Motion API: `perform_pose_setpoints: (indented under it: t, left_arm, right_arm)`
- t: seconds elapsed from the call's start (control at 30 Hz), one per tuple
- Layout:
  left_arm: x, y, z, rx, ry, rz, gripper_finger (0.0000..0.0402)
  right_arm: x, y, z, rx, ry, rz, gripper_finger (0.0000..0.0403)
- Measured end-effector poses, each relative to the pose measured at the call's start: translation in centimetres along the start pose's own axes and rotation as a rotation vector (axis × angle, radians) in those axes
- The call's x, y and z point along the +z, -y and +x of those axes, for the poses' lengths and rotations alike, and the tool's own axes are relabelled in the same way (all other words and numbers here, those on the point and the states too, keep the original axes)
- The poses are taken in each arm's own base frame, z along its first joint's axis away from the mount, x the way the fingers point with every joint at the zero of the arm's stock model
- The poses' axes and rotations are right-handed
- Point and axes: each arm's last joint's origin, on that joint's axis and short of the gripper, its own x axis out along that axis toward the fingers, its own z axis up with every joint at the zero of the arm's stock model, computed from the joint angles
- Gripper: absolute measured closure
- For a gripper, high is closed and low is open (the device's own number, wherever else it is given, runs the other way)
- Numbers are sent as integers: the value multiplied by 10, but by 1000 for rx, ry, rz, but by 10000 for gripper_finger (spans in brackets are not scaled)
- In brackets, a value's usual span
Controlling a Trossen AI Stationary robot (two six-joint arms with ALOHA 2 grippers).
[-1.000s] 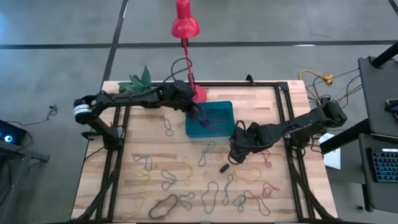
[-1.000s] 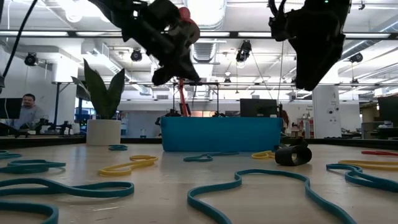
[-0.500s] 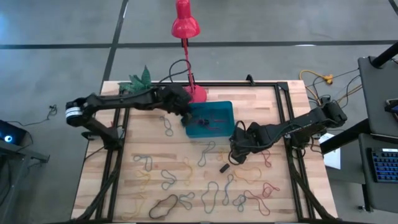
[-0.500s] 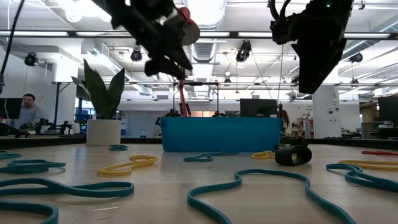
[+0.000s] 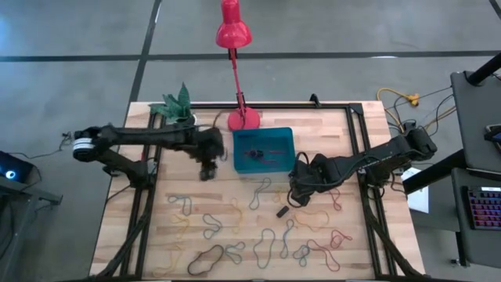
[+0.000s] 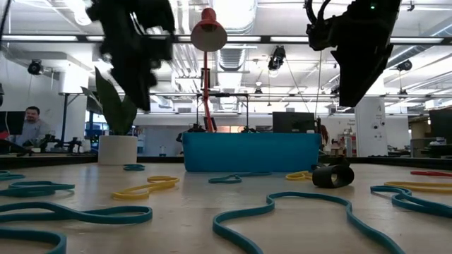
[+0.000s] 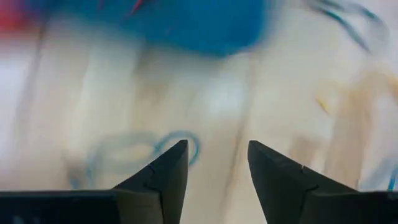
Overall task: Pick and place rubber bands into bin
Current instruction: Put the blue rubber band into the blue bin
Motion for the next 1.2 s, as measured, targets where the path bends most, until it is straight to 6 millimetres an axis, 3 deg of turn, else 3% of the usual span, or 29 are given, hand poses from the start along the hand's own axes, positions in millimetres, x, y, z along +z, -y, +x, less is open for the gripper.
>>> perform_pose_setpoints:
  t: [0.1,0.23,0.47,0.9,1.2]
  left_arm:
    - [1,-16,22,47,-57,-418,256]
    - [7,-23,41,120,-38,-576,264]
    - [1,-27,63,279,-143,-620,268]
    - [3,-23,73,247,-111,-658,268]
    - [-11,-23,81,244,-159,-661,268]
  right_arm:
    - [0,0,0,4,4,10,78]
    - [1,-1,0,11,9,9,78]
    - [1,-1,0,12,10,24,78]
    - [-2,0,4,-1,1,19,78]
    - [-2,1,4,-5,5,19,78]
